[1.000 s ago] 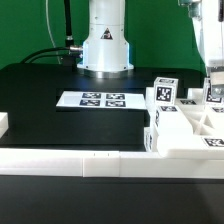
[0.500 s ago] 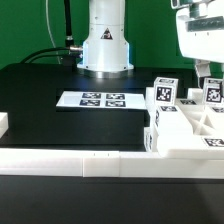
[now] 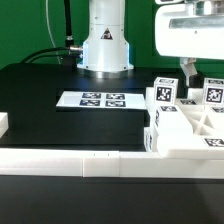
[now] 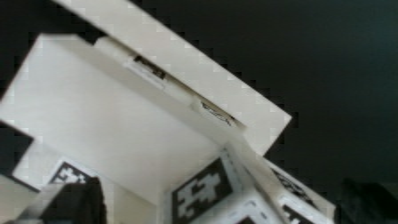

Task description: Assemble chair

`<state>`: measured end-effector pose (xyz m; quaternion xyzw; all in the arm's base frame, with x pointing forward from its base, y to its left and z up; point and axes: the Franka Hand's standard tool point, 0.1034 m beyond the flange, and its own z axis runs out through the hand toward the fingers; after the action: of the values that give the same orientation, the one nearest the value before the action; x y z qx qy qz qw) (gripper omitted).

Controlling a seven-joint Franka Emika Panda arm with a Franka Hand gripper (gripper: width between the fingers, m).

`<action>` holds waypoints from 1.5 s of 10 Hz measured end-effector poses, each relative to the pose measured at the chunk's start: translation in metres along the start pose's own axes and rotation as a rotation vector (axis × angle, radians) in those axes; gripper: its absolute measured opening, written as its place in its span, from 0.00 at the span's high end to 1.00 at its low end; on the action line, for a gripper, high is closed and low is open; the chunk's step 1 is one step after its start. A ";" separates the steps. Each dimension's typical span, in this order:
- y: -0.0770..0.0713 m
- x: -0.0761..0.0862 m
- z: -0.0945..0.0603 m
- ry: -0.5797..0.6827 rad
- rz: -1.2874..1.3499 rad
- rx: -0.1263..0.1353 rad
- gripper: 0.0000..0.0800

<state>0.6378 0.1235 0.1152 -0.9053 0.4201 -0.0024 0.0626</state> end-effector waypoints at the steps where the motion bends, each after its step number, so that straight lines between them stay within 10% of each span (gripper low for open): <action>1: 0.001 0.000 -0.001 -0.004 -0.143 -0.039 0.19; 9: 0.001 0.006 -0.002 -0.005 -0.653 -0.053 0.22; 12: 0.001 0.006 -0.002 -0.005 -0.626 -0.052 0.65; 15: 0.001 0.005 -0.002 -0.004 -0.506 -0.045 0.64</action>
Offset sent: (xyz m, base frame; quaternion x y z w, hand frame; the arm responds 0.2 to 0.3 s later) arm -0.0002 0.0002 0.0006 -0.0056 0.0122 -0.1924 0.9812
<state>0.6406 0.1188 0.1170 -0.9828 0.1803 -0.0071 0.0407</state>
